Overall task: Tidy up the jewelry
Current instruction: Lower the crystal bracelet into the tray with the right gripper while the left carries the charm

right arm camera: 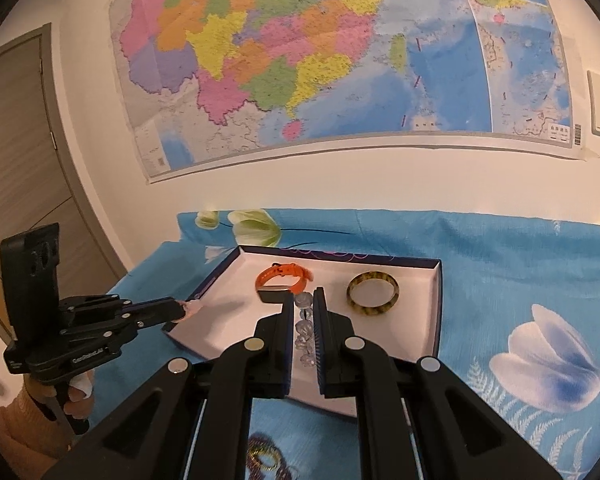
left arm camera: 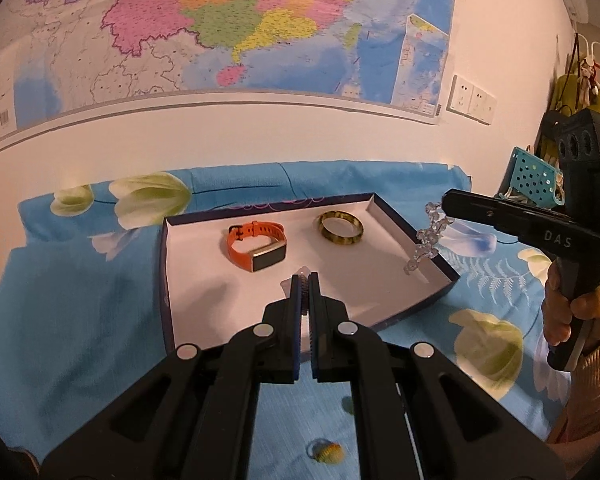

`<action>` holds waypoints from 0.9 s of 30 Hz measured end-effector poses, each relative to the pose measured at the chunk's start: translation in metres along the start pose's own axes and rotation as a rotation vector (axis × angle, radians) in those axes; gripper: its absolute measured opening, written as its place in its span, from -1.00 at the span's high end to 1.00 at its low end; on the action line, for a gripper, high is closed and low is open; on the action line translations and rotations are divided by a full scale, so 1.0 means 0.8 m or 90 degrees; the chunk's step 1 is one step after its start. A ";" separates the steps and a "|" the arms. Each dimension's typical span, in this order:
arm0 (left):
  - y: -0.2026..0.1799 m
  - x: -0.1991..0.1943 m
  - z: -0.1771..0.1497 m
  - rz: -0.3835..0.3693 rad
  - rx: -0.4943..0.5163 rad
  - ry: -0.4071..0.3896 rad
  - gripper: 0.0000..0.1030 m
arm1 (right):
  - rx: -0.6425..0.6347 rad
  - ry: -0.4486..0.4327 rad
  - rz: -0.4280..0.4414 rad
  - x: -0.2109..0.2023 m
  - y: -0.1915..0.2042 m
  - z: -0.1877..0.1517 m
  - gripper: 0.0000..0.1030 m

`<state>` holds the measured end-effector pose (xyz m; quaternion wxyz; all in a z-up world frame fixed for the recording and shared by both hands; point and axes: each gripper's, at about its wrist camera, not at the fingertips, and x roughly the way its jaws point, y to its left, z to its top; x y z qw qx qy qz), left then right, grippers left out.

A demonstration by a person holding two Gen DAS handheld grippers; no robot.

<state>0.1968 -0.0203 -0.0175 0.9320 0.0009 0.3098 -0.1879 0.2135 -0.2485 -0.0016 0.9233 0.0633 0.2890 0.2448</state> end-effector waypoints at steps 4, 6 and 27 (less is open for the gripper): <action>0.004 0.012 0.006 0.006 0.002 0.006 0.93 | 0.000 0.005 -0.008 0.015 -0.006 0.004 0.85; 0.005 0.018 0.008 0.010 0.004 0.010 0.93 | 0.004 0.008 -0.010 0.024 -0.010 0.006 0.85; 0.014 0.069 0.020 0.030 0.023 0.057 0.93 | 0.019 0.032 0.028 0.083 -0.021 0.026 0.85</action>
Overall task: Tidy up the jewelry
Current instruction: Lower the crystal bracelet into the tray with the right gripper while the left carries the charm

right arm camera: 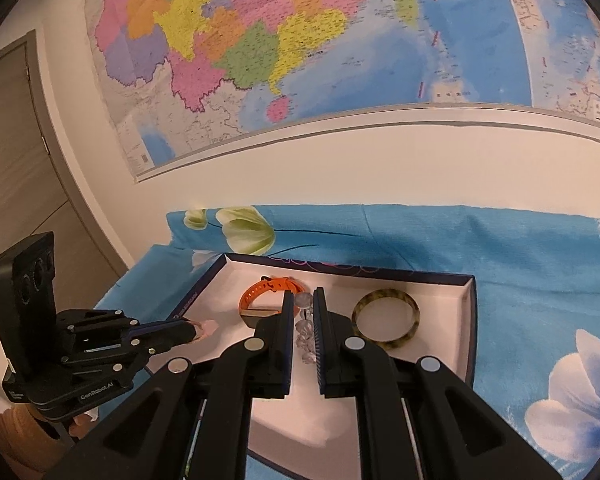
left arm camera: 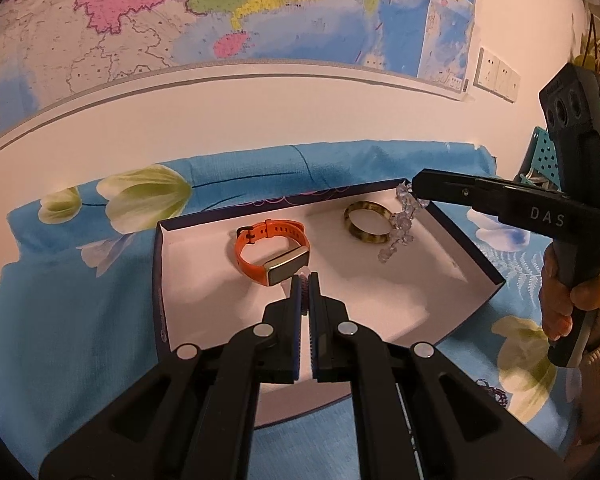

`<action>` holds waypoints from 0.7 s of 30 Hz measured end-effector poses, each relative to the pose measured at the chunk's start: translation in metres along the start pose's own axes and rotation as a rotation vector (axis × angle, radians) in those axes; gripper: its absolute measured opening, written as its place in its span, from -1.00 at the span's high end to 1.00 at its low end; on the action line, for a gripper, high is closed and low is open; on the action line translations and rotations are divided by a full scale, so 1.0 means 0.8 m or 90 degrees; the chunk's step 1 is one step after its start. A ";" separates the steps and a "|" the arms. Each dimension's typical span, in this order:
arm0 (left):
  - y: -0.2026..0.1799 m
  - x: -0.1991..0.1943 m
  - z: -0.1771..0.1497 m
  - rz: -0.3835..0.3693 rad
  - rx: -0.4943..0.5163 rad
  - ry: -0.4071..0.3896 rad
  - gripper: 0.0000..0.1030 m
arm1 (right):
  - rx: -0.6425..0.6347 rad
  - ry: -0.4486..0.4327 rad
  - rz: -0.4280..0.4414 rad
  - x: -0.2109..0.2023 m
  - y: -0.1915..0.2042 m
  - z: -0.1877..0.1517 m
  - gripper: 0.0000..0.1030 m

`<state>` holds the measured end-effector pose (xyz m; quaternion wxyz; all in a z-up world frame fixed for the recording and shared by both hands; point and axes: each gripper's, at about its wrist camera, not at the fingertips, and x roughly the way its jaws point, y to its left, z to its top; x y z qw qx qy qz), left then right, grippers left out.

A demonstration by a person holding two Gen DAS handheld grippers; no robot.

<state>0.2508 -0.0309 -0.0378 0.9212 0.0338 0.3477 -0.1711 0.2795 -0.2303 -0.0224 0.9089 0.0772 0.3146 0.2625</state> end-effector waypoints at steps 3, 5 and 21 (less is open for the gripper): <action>0.001 0.008 0.000 0.000 0.001 0.007 0.93 | -0.001 0.014 -0.008 0.007 -0.006 -0.003 0.85; 0.003 0.013 -0.001 0.002 0.000 0.015 0.93 | -0.001 0.028 -0.017 0.012 -0.012 -0.007 0.85; 0.004 0.047 -0.006 0.011 0.012 0.060 0.93 | -0.017 0.084 -0.064 0.026 -0.032 -0.022 0.84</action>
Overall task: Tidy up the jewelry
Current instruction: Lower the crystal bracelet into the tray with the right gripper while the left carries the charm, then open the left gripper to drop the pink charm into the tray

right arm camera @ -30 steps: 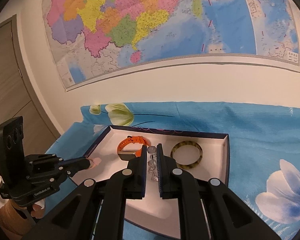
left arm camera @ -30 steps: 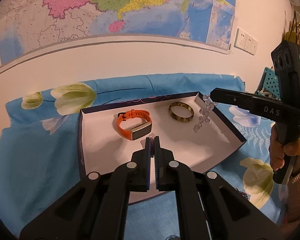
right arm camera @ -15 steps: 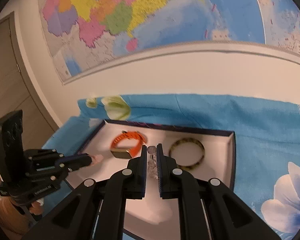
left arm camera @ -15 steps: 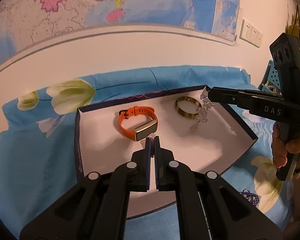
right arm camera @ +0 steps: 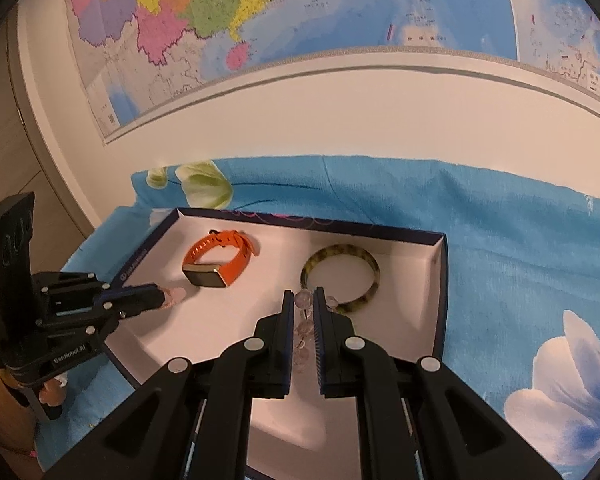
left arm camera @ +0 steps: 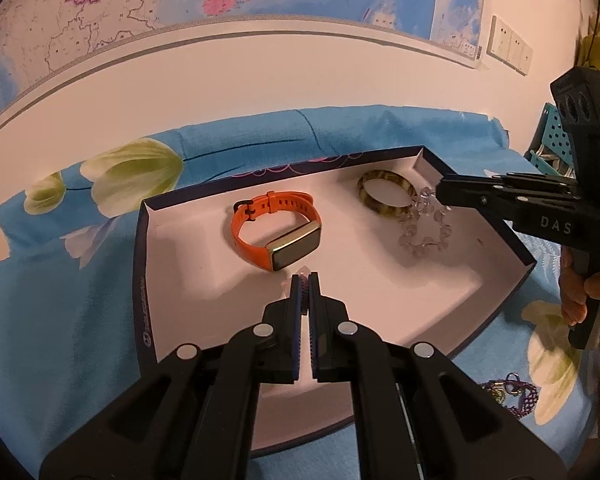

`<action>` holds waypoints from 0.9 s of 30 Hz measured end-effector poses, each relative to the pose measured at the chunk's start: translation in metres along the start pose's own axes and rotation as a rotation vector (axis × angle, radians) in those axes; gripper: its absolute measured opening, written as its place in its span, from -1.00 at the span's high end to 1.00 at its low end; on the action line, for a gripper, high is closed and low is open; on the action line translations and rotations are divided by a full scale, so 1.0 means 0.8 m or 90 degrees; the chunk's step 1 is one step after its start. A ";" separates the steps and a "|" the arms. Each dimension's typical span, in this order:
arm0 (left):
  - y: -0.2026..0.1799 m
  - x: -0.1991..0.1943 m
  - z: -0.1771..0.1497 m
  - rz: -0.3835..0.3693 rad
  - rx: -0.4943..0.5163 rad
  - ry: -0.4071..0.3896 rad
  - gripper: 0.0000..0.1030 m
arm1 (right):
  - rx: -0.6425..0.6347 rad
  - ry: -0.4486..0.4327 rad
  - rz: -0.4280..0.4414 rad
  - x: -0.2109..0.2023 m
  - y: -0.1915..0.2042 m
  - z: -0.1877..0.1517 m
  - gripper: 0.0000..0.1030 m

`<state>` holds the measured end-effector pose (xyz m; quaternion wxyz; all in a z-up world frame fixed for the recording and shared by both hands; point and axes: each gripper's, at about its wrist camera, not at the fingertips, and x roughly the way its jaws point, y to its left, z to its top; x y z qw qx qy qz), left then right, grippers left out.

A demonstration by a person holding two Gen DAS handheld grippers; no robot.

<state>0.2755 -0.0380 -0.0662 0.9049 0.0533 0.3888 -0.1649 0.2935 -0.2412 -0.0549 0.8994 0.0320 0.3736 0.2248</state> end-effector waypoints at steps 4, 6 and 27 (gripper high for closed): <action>0.001 0.008 0.002 0.013 0.005 0.007 0.93 | 0.001 0.012 -0.012 0.005 -0.003 -0.002 0.84; 0.000 0.013 0.003 0.024 0.009 0.013 0.93 | 0.004 0.022 -0.015 0.008 -0.005 -0.003 0.83; 0.005 -0.059 -0.003 0.064 -0.021 -0.071 0.02 | -0.042 -0.029 -0.015 -0.086 0.029 -0.046 0.30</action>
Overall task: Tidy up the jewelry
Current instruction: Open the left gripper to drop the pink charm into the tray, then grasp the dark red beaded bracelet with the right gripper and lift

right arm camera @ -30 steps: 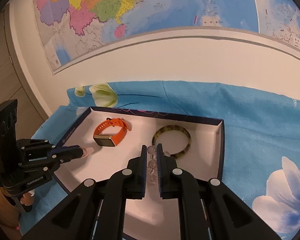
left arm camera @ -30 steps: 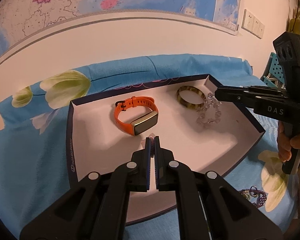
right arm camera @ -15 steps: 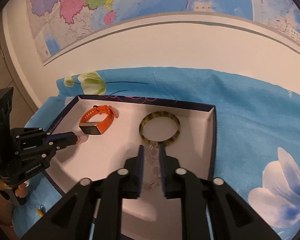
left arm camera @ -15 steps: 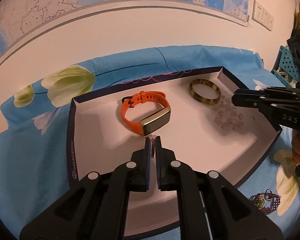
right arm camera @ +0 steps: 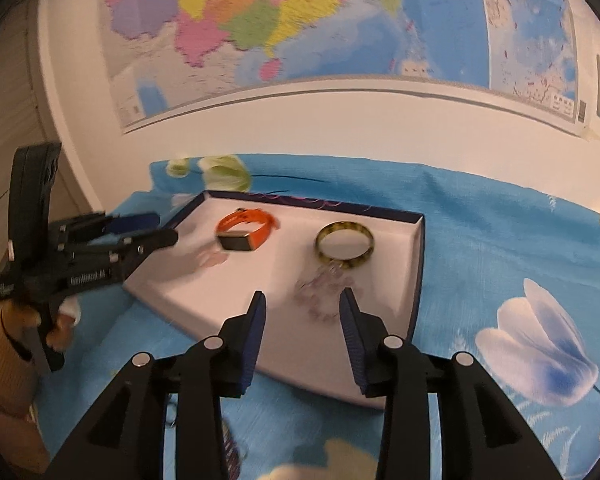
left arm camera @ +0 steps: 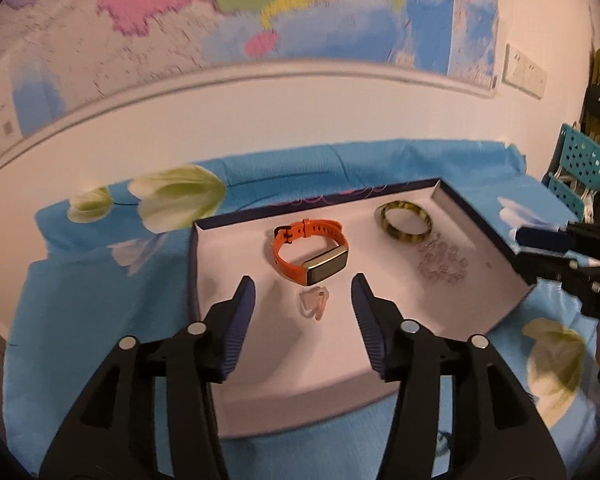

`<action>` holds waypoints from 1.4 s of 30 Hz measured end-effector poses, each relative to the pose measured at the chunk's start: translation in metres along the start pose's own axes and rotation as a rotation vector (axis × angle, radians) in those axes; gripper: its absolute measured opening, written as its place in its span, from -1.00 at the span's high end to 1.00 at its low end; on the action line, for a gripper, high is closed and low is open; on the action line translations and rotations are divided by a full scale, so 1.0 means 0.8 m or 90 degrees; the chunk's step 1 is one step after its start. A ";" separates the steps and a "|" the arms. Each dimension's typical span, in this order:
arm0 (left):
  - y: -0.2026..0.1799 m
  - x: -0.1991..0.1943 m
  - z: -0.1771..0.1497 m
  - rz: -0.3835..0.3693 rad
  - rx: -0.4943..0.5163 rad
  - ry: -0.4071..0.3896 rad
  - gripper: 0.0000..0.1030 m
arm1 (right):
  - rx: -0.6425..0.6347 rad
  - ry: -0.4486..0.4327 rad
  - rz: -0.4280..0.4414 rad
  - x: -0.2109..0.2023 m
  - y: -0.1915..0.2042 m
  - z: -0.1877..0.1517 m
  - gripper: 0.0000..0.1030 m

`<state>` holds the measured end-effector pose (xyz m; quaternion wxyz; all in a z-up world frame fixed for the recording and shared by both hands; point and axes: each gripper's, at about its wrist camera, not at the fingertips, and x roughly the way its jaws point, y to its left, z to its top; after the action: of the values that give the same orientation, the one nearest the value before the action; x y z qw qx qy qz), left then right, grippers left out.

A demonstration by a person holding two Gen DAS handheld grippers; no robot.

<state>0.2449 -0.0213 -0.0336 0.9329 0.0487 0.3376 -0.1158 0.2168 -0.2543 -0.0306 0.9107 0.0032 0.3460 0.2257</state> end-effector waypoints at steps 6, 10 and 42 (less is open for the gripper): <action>-0.003 -0.047 -0.021 -0.011 0.001 -0.033 -0.05 | -0.013 0.003 0.023 -0.024 0.019 -0.026 0.30; -0.011 -0.066 -0.039 -0.014 0.015 -0.044 -0.07 | -0.015 0.016 0.028 -0.029 0.027 -0.043 0.30; -0.111 -0.052 -0.128 -0.210 0.129 0.090 0.27 | 0.028 0.098 0.044 -0.023 0.050 -0.125 0.79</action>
<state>0.1284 -0.0823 -0.0868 0.8654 0.0944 0.3926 -0.2966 0.1251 -0.2411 -0.0881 0.8728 0.0176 0.4194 0.2489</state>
